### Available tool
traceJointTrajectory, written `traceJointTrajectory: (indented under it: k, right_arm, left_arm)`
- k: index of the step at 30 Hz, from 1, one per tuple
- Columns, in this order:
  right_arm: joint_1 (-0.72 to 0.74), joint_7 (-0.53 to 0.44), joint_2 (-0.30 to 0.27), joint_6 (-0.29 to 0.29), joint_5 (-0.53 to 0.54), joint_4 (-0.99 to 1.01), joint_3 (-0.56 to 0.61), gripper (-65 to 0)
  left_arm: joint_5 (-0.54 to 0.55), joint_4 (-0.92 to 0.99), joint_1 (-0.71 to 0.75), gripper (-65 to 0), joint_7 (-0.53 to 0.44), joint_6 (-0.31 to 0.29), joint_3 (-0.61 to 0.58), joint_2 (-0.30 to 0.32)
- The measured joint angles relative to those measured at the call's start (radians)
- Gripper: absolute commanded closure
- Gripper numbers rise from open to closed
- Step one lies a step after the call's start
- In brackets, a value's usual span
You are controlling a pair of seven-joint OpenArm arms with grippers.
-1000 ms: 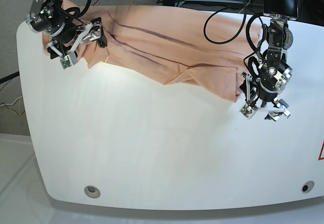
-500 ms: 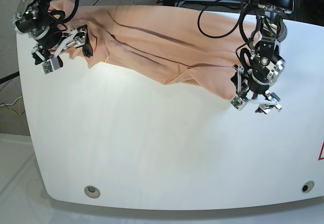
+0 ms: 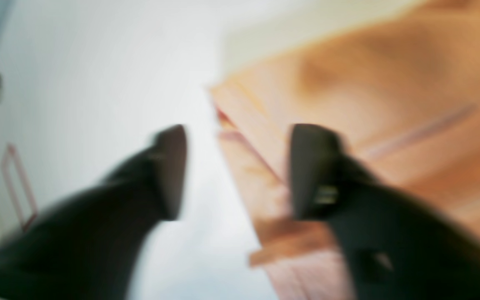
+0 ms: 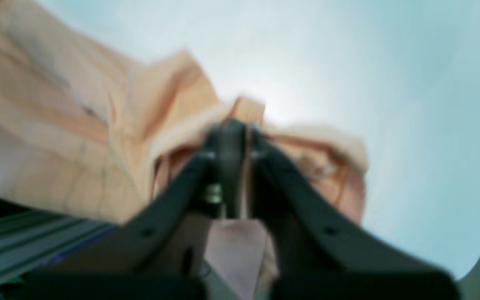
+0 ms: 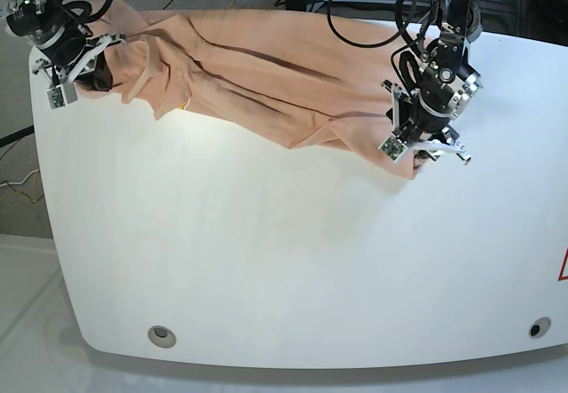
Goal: Fold the T-shirt properly
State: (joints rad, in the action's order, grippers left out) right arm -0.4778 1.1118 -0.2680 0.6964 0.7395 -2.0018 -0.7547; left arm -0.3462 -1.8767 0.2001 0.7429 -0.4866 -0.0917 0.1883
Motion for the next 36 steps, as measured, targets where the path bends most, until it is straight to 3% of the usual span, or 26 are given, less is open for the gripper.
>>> traceJointTrajectory:
  k: [2, 5, 17, 30, 36]
  right_arm:
    - [-0.014, -0.002, 0.002, 0.000, 0.003, 0.000, 0.000, -3.1]
    - [-0.034, 0.000, 0.003, 0.000, 0.001, 0.000, 0.004, 0.0]
    - [-0.067, -0.002, 0.036, 0.000, -0.009, 0.000, 0.005, 0.0]
    - [-0.050, -0.008, 0.127, 0.000, -0.314, 0.001, 0.136, 0.0]
    - [-0.008, -0.009, 0.150, 0.000, -0.404, 0.035, 0.172, 0.0]
  left_arm:
    - [-0.001, 0.000, 0.006, 0.0, 0.001, 0.000, 0.000, -0.003]
    - [-0.009, 0.000, 0.015, -1.3, 0.000, 0.001, 0.003, -0.016]
    - [-0.003, 0.000, 0.058, -1.3, -0.005, 0.003, 0.003, -0.023]
    - [0.003, 0.004, 0.101, -1.3, -0.010, 0.004, 0.003, -0.085]
    - [0.000, 0.052, 0.101, -1.3, -0.007, 0.004, 0.004, -0.097]
